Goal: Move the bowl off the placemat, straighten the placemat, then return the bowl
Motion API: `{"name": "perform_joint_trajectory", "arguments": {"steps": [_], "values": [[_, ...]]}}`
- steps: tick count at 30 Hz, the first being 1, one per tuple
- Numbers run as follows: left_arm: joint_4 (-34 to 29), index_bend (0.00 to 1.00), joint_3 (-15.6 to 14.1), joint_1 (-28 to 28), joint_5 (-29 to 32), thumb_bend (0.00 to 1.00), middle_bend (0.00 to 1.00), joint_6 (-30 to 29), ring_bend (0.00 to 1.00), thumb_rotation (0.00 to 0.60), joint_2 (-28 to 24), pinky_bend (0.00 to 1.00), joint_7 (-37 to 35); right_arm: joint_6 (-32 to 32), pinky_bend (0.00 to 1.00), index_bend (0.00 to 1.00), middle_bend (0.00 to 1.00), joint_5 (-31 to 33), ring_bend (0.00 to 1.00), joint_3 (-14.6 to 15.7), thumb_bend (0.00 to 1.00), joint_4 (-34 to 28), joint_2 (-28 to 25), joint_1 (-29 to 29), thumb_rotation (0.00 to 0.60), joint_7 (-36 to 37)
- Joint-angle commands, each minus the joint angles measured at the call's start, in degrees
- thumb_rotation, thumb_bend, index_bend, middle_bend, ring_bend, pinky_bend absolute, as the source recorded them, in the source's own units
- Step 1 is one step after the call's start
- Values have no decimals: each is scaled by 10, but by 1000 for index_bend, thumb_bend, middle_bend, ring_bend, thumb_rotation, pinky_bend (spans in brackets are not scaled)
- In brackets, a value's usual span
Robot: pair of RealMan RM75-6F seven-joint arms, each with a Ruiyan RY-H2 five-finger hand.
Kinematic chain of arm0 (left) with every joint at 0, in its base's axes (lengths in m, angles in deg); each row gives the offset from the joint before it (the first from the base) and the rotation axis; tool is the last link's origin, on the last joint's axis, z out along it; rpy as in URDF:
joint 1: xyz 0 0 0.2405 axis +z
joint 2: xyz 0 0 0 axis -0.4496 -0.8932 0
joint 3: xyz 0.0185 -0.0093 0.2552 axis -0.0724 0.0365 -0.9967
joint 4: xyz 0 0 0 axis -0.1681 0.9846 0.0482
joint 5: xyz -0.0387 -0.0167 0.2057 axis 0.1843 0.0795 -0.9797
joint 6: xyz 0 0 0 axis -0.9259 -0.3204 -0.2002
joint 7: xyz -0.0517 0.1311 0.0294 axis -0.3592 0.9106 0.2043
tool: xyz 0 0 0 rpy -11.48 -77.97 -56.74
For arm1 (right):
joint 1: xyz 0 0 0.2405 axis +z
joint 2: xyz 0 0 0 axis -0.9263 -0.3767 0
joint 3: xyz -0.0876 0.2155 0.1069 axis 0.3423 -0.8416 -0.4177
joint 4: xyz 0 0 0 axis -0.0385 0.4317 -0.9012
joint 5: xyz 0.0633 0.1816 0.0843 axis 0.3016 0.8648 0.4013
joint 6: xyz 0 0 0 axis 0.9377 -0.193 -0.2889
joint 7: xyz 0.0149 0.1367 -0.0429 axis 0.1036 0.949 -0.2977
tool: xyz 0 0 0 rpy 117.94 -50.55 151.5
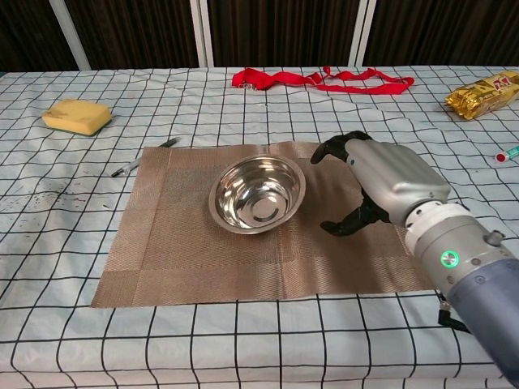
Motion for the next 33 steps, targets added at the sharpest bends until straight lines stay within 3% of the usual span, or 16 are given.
{"name": "perform_joint_trajectory", "arguments": {"steps": [1, 10, 19, 23, 33], "values": [[1, 58, -1, 1, -2, 37, 0, -2, 0, 600, 0, 0, 1, 9, 172, 192, 89, -4, 30, 19, 112, -31, -34, -17, 600, -17], [4, 57, -2, 5, -8, 37, 0, -12, 0, 600, -1, 0, 8, 38, 173, 165, 66, -46, 29, 70, 92, -110, -175, -62, 600, -16], [0, 0, -6, 8, 3, 35, 0, -2, 0, 600, -5, 0, 41, 51, 172, 151, 56, -89, 29, 63, 46, -140, -326, -80, 600, 70], [0, 0, -6, 7, 5, 24, 0, 1, 0, 600, -5, 0, 49, 57, 173, 118, 44, -105, 21, 63, 36, -133, -357, -87, 600, 101], [4, 0, -6, 7, 11, 2, 0, 8, 0, 600, -7, 0, 64, 116, 162, 0, 0, -179, 0, 115, 2, -93, -414, -142, 600, 142]]}}
